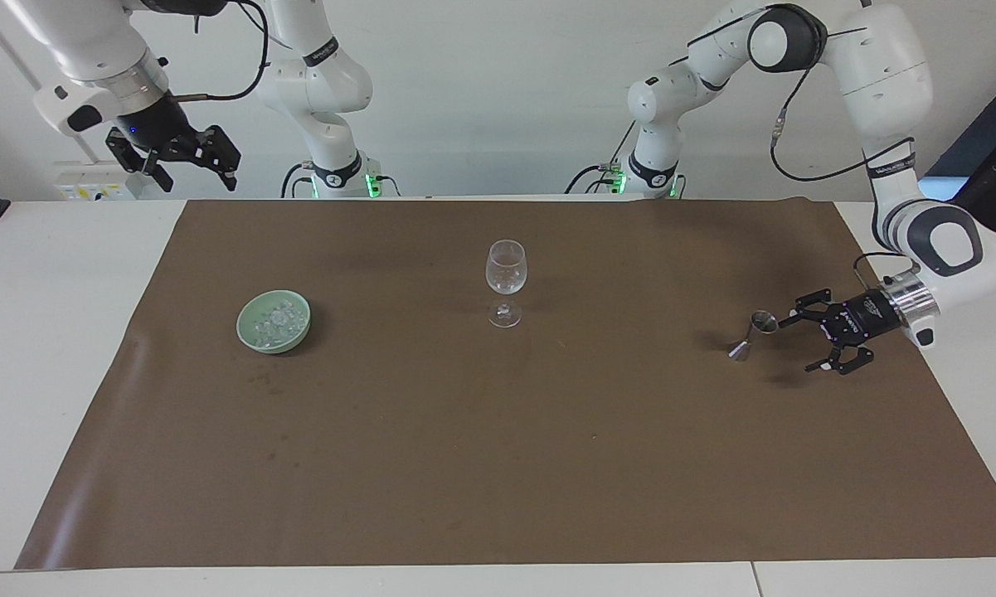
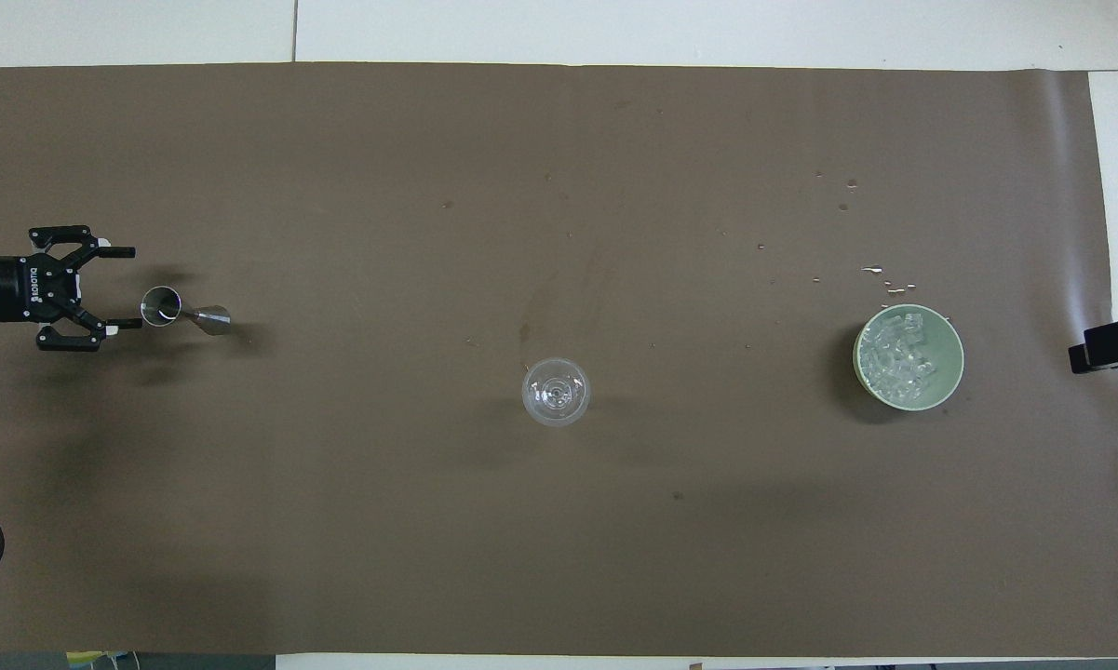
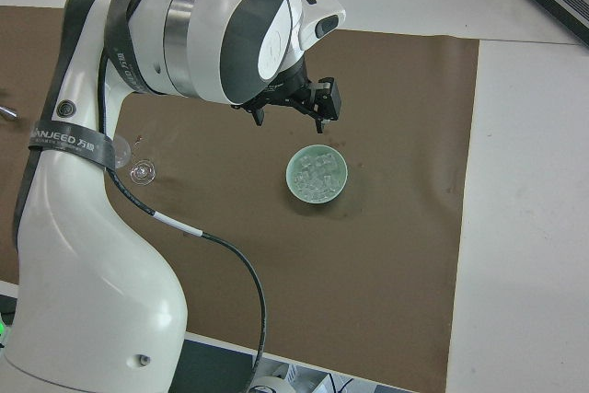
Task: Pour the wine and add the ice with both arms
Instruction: 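Grasp the silver jigger cup with the left gripper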
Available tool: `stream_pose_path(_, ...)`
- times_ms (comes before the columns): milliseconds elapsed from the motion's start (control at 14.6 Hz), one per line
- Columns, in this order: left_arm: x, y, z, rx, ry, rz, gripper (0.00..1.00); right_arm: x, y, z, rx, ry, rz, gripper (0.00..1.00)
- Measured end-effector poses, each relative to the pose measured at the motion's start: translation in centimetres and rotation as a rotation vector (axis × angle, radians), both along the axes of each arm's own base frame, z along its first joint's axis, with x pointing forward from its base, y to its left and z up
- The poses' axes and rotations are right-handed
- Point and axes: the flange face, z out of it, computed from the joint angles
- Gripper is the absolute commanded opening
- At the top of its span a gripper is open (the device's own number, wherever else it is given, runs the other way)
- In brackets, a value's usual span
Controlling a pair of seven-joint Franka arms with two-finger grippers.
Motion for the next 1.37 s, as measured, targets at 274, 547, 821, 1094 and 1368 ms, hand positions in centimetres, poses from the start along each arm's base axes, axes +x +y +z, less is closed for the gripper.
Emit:
stream_pose_path(274, -1.4, -1.2, -1.8, -0.025, -0.005, 0.036, 1.00, 0.0, 0.0, 0.0, 0.000, 0.000, 0.000, 1.00)
stream_pose_path(547, -4.5, -2.9, -4.1, -0.103, -0.060, 0.054, 1.00, 0.0, 0.0, 0.0, 0.000, 0.000, 0.000, 1.00)
stream_pose_path(821, -6.7, -4.0, -5.0, -0.149, -0.071, 0.088, 1.00, 0.0, 0.0, 0.0, 0.000, 0.000, 0.000, 1.00)
stream_pose_path(1094, -7.0, -4.2, -4.8, -0.154, -0.079, 0.099, 0.53, 0.0, 0.0, 0.0, 0.000, 0.000, 0.000, 1.00)
stream_pose_path(1368, -7.0, -4.2, -4.7, -0.164, -0.097, 0.110, 0.00, 0.0, 0.0, 0.0, 0.000, 0.000, 0.000, 1.00)
